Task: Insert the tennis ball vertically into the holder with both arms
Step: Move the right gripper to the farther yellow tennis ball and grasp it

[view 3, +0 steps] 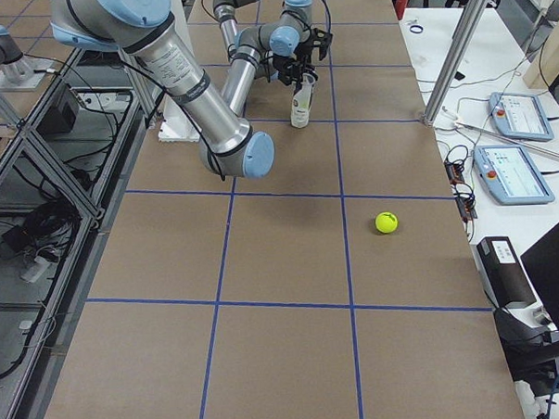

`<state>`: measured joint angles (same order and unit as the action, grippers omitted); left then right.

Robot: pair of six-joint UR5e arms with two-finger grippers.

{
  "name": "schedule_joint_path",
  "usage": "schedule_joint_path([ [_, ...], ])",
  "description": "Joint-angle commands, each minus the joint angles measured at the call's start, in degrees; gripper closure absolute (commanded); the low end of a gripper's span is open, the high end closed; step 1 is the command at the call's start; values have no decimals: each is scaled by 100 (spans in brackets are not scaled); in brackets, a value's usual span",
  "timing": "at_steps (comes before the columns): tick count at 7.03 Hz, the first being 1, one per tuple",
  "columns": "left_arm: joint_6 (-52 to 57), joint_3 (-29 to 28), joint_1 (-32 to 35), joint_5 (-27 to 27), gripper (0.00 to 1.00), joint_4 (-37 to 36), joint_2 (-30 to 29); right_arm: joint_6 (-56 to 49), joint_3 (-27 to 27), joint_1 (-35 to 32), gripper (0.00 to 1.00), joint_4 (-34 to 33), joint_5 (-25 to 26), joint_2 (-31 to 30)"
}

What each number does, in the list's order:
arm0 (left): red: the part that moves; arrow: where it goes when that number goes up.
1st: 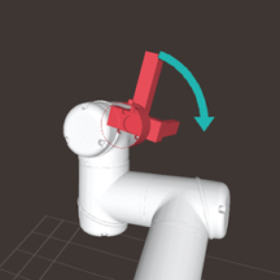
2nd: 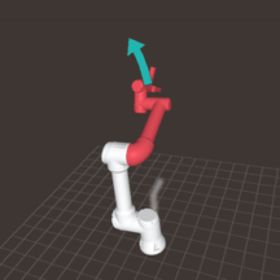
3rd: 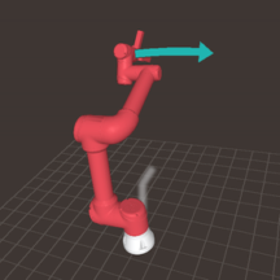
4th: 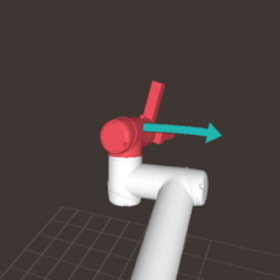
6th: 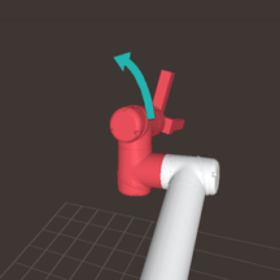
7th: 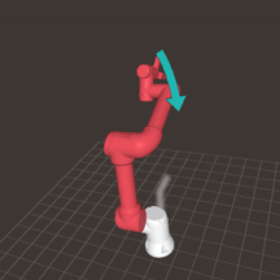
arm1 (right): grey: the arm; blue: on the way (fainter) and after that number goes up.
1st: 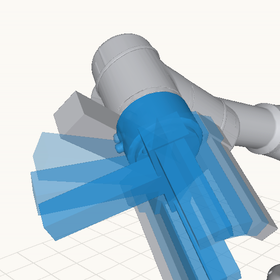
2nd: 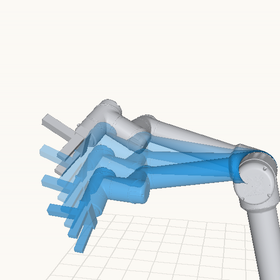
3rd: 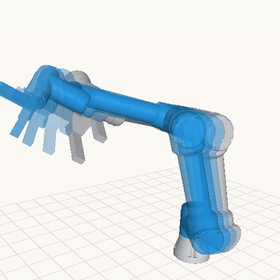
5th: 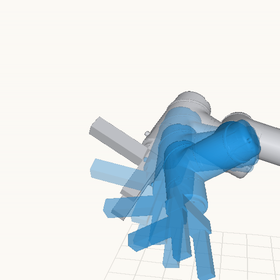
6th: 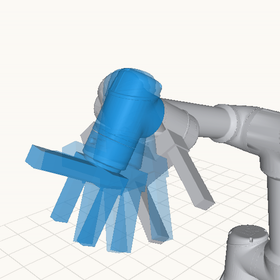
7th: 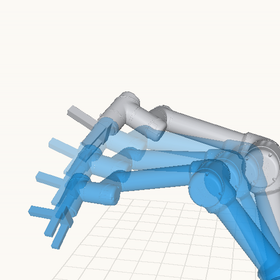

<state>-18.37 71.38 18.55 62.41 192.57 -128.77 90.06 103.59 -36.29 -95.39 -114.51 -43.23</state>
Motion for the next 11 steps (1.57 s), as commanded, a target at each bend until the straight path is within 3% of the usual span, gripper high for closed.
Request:
schedule_joint_path([
  [1,0,-2,0,-1,11,0,1,-58,117,-254,1,20,-80,-350],
  [3,-9,-46,-18,-1,11,0,1,-748,179,-877,1,64,-438,-913],
  [6,-26,-2,-27,-1,11,0,-43,-1750,39,-1511,1,64,-511,-1361],
  [9,-35,-10,-36,-1,11,0,-26,-2578,-934,-1951,1,91,-573,-1355],
  [11,-35,-11,-36,-1,11,0,-35,-2773,-2099,-2424,2,1086,-870,-1354],
])
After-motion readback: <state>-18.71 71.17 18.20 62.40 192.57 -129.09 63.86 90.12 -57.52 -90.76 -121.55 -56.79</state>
